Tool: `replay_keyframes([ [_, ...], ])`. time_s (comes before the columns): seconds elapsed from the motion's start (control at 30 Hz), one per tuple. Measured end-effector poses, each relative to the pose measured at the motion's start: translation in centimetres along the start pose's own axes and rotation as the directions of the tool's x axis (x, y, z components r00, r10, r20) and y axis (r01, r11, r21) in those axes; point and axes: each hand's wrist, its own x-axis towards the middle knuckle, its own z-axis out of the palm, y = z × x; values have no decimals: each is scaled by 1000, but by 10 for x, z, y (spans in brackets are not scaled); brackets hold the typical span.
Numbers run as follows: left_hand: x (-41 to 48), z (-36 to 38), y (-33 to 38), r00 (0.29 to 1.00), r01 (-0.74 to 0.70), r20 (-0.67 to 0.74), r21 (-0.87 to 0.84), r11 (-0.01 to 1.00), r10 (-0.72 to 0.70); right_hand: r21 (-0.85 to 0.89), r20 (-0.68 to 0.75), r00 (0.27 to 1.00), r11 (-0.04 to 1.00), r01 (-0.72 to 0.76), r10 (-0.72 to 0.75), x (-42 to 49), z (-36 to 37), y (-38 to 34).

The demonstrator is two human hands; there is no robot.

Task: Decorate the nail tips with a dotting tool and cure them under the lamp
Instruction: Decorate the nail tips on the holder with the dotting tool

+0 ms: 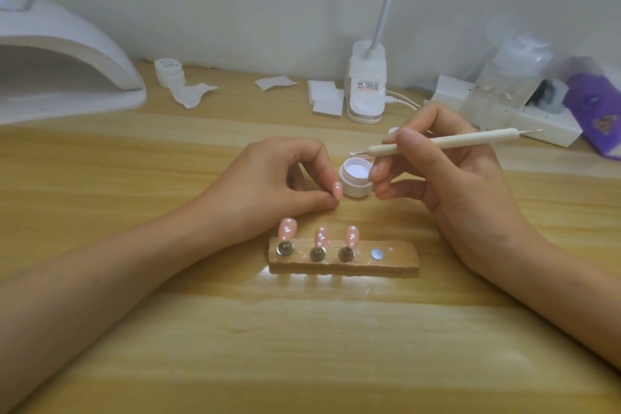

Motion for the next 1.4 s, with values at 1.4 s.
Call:
replay_keyframes([
  [1.4,0,0,0,1000,-13,-6,8,1000,13,-64,-135,987,995,74,-83,2,-12,-1],
])
